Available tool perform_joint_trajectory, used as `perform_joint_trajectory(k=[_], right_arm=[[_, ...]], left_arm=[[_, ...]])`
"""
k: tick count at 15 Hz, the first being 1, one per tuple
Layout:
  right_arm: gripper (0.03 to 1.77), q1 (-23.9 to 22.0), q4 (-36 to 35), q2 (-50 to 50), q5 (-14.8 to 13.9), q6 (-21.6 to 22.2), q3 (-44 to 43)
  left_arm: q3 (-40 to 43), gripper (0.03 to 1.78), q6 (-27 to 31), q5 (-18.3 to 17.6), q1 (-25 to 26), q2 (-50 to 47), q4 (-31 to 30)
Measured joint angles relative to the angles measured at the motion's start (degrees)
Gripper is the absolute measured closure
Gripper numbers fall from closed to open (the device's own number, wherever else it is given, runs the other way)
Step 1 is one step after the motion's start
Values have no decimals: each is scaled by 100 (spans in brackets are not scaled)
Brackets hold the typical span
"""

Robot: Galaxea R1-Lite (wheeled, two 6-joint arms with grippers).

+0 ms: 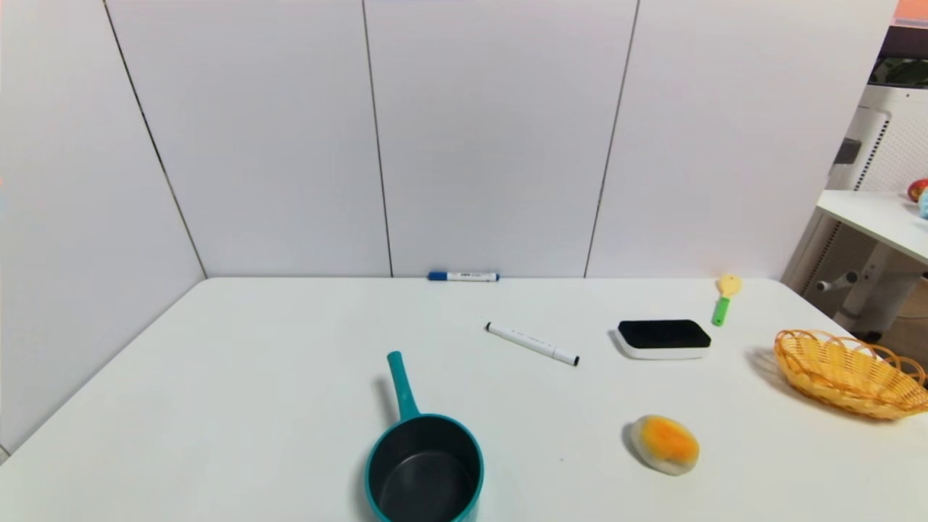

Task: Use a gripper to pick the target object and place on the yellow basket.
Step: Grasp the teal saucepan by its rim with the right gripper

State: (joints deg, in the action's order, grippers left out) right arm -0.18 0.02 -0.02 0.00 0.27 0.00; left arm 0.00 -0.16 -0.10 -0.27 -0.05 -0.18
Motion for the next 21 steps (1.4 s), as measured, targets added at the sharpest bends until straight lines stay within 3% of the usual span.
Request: perform_joint_trajectory(k=[4, 8, 11, 15, 18, 21], right_arm=[[11, 34, 79, 586, 82, -128, -614], [11, 547, 383, 2405, 444, -679, -2693], [11, 1507, 1158, 4108, 783, -1041, -4547], [11, 2932, 2551, 6293, 925, -1167, -6406], [11, 3763, 3650, 7706, 951, -1184, -7519], [11, 4323, 4088, 8844, 947, -1008, -8142]], left_arm=[[-2, 12, 0, 0, 0, 0, -2], [-2, 12, 0, 0, 0, 0, 0], [-2, 12, 0, 0, 0, 0, -2], [0, 12, 0, 0, 0, 0, 0], [0, 12, 0, 0, 0, 0, -2], [0, 12, 2, 0, 0, 0, -2]])
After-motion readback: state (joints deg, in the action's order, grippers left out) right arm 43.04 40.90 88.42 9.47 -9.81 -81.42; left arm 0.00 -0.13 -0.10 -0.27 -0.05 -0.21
